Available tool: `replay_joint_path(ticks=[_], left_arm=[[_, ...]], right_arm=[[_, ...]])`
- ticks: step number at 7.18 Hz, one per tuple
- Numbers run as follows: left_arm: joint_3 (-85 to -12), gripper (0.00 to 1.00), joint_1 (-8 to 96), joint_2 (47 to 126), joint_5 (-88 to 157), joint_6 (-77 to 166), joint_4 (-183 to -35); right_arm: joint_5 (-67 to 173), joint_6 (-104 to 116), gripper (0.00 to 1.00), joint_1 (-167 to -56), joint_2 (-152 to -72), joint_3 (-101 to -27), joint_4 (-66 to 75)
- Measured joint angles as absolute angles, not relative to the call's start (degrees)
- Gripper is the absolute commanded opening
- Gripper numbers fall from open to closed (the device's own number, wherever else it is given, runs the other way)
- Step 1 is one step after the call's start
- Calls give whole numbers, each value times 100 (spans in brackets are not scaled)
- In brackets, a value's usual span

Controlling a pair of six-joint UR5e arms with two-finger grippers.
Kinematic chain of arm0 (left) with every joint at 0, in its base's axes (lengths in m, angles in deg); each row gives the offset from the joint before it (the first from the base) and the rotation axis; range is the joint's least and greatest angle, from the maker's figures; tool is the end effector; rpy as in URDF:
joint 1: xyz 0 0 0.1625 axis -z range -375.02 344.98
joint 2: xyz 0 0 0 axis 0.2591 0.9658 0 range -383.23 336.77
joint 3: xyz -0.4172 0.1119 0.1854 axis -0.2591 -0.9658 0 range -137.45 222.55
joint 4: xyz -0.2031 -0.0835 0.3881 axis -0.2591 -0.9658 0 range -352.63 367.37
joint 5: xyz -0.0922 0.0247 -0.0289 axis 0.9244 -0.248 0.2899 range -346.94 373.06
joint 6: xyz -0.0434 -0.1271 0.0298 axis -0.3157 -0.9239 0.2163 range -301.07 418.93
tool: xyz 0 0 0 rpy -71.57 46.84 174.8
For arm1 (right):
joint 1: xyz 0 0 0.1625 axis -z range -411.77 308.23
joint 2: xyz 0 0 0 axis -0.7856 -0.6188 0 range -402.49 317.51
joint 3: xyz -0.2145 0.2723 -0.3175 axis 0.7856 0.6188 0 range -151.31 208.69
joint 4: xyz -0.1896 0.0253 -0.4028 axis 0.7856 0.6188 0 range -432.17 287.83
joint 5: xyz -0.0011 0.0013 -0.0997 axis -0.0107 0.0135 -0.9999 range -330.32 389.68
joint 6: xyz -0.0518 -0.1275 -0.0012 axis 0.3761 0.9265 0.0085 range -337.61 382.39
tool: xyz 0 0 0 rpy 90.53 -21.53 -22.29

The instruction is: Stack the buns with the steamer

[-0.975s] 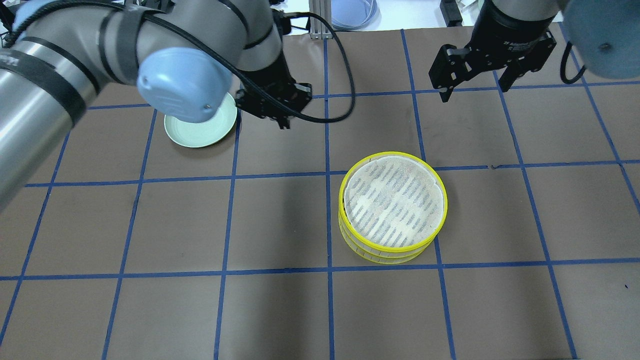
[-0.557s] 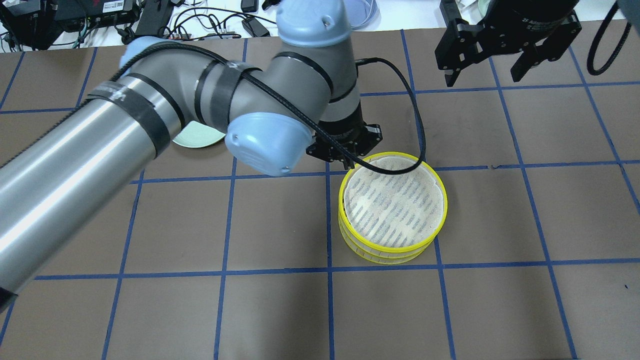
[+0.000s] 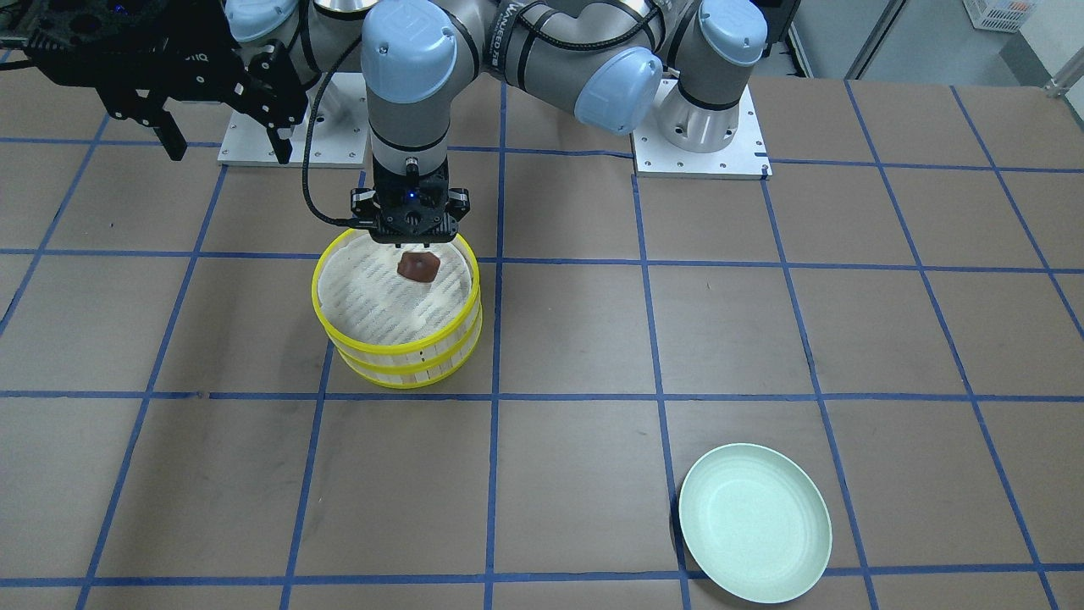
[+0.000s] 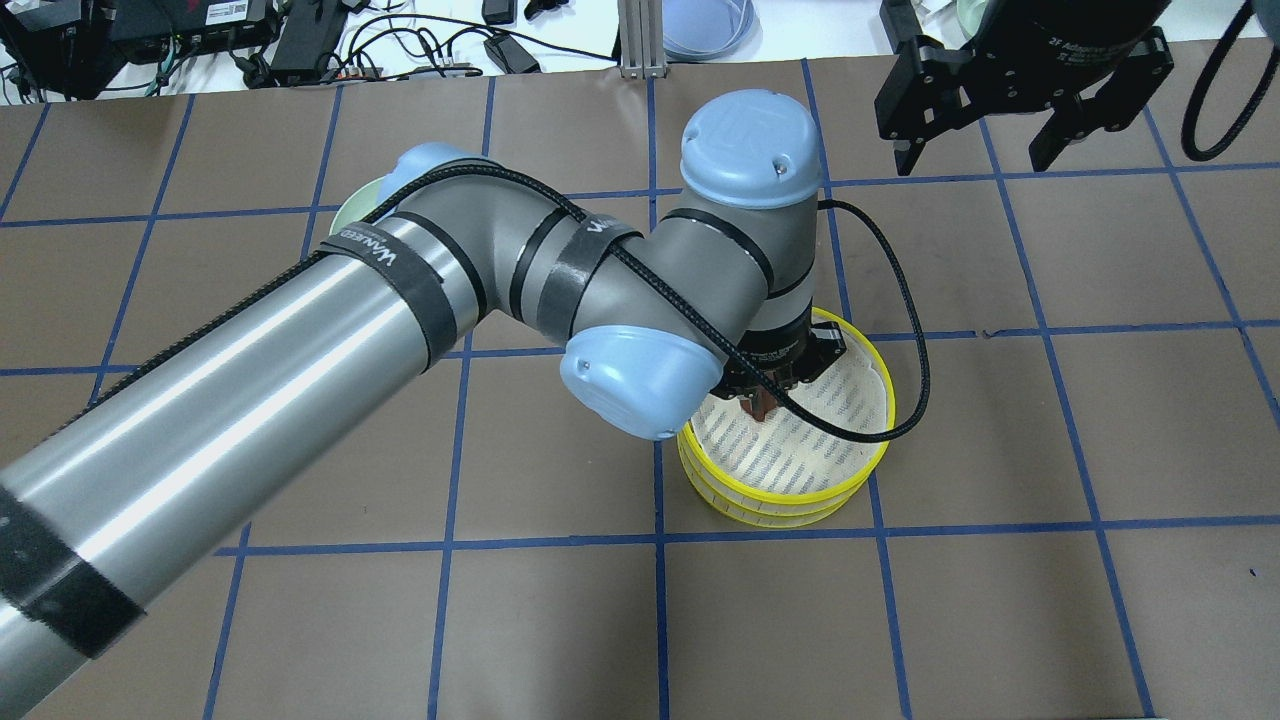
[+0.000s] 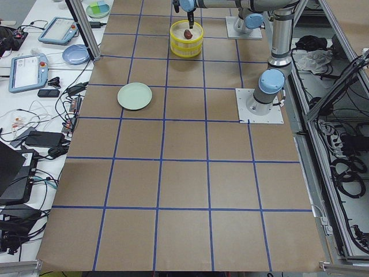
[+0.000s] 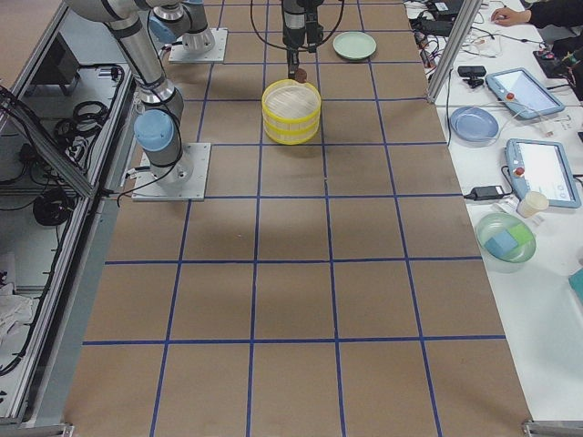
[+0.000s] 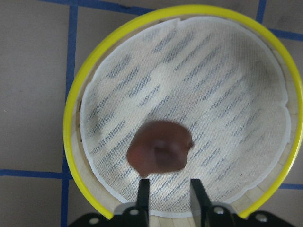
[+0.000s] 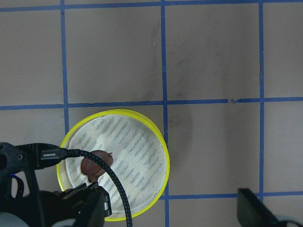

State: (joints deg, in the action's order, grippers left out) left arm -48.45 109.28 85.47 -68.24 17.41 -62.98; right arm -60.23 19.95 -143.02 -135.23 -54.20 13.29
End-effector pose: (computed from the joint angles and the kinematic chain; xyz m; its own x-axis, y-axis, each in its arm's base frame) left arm -0.4941 -0.4509 0.3282 -0.9850 -0.1307 0.1127 -0.1195 0.9877 0.1009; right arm 0.1446 -0.5058 0.5769 -0.9998 0.0204 -0.0055 0.0209 0.9955 -0.0924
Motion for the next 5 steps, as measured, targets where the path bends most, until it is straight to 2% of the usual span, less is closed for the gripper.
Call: replay_joint_path(ticks=[3,4,5], left_arm=[[-4875,93,10863,8475,-7197,2166,-6238],[-4866,98,10652,8365,-7272,2456,-6239],[-4842,99,10326,8210,-7302,2781,-6261]], right_arm=[[-6022,2041,100,-14300,-13522,-5463,1320],[-6021,2057,100,-14300,-13522,-5467,1323],[-6015,2066,100,-14300,-13522,-5473,1327]])
